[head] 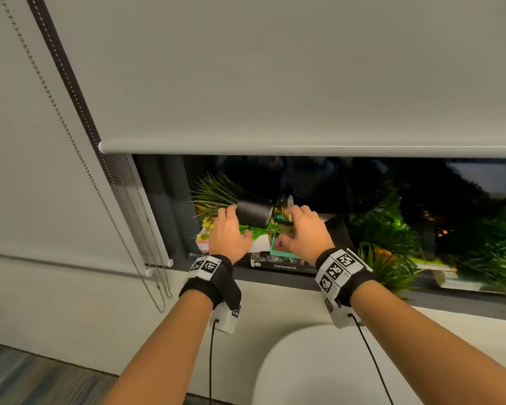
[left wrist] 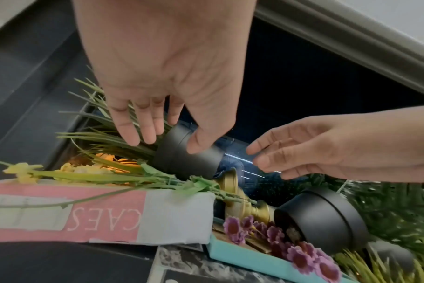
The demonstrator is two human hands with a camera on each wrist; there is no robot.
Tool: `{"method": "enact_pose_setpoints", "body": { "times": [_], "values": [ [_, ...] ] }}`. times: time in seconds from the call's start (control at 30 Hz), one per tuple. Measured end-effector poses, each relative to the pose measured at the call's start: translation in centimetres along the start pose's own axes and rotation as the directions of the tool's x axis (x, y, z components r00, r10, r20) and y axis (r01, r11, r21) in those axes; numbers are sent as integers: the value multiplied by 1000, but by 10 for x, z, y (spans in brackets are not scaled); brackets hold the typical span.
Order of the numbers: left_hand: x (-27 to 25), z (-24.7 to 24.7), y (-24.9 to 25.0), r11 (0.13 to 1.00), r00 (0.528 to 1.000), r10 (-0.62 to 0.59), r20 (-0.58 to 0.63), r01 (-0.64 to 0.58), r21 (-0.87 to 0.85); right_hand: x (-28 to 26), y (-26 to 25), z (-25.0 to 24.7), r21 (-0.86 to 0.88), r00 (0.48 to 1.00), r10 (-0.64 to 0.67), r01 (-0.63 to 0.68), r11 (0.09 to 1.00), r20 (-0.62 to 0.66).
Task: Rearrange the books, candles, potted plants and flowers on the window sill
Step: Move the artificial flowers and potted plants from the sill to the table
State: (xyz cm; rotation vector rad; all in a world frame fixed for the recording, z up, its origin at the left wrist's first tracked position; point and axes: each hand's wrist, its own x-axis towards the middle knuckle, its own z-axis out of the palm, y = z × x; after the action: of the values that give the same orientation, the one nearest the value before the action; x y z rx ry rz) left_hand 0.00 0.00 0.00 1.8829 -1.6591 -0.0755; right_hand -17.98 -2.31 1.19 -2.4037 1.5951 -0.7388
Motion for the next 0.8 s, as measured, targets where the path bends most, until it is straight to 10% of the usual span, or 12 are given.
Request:
{"method": "enact_pose_setpoints", "body": {
  "times": [0.5,0.8],
  "values": [
    [32,15,-29,974,985,139,-101,-154,-166,80,-34,46,58,995,40,-46,997,95],
    [22,7,-28,925,962,247,-114,-269,-270,74,-26,43,138,989,109,-96,986,-95]
  ]
}}
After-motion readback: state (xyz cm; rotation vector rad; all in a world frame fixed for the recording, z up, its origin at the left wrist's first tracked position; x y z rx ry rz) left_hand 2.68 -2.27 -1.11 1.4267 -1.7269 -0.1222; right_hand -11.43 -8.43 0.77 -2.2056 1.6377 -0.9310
